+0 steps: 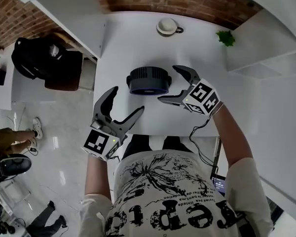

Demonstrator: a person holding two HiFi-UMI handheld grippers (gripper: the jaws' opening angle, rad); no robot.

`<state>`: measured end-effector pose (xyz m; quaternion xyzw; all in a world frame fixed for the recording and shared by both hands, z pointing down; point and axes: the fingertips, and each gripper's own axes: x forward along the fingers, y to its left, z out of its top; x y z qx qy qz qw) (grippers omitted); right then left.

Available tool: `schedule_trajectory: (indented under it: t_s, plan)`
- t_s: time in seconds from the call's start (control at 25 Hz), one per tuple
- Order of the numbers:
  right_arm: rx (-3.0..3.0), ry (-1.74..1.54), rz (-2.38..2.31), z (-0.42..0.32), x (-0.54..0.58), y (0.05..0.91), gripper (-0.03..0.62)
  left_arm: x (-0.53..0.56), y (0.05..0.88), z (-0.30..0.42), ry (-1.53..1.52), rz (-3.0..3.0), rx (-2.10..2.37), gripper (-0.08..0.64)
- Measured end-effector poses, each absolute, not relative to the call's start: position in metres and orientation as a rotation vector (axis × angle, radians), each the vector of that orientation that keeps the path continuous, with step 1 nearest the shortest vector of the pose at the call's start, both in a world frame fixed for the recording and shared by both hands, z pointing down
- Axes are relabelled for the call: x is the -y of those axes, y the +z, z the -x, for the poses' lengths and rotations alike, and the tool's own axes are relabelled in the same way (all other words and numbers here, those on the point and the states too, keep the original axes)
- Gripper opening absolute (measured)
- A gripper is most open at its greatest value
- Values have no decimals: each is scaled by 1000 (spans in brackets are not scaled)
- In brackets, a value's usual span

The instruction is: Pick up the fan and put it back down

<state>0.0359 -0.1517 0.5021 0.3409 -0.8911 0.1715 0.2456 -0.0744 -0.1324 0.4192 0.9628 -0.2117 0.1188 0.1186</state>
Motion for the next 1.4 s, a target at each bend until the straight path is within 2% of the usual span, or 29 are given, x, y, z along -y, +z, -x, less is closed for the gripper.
schedule_trajectory:
  t_s: [0.24, 0.36, 0.56, 1.08, 1.4]
  plan:
    - [2390, 474, -791, -21, 169, 523, 560, 148, 424, 66, 234, -2849, 577, 393]
    - [2381, 458, -727, -13, 175, 531, 554, 153, 436, 68, 270, -2859, 543, 393]
    - [2371, 428, -686, -4, 178, 539, 483, 158, 444, 68, 250, -2865, 492, 394]
    - [2517, 379, -768, -1, 185, 531, 469, 176, 466, 71, 148, -2903, 209, 403]
    - [2530, 373, -783, -1, 190, 532, 468, 197, 522, 65, 289, -2884, 43, 425]
